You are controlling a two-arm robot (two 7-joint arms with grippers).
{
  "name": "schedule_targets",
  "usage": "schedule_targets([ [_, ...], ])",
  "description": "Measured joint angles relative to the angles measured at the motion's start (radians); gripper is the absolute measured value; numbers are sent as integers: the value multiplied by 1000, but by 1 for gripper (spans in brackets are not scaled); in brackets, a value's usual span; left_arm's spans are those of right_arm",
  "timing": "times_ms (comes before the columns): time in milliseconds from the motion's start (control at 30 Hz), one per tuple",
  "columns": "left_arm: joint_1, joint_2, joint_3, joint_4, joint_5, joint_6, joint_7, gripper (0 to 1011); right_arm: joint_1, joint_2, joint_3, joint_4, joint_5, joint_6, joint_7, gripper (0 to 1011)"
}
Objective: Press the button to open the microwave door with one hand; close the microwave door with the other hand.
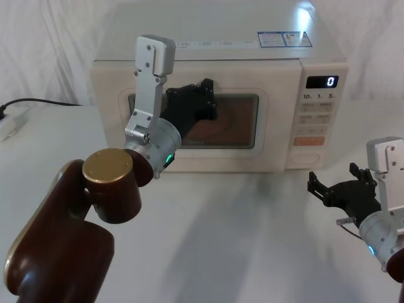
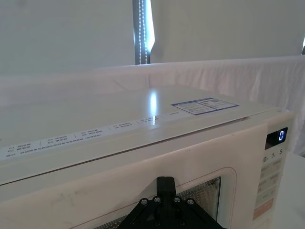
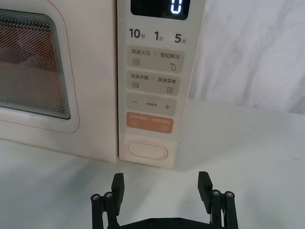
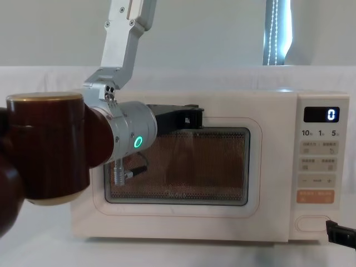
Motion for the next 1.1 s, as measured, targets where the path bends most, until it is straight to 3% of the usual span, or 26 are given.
schedule_targets([
  [867,-12,-22,-13,27,12,-3,9,0,0,0,0,0,0,0,0,1002],
  [1100,2,-26,-20,-8,5,24,16,0,0,0,0,0,0,0,0,1002],
])
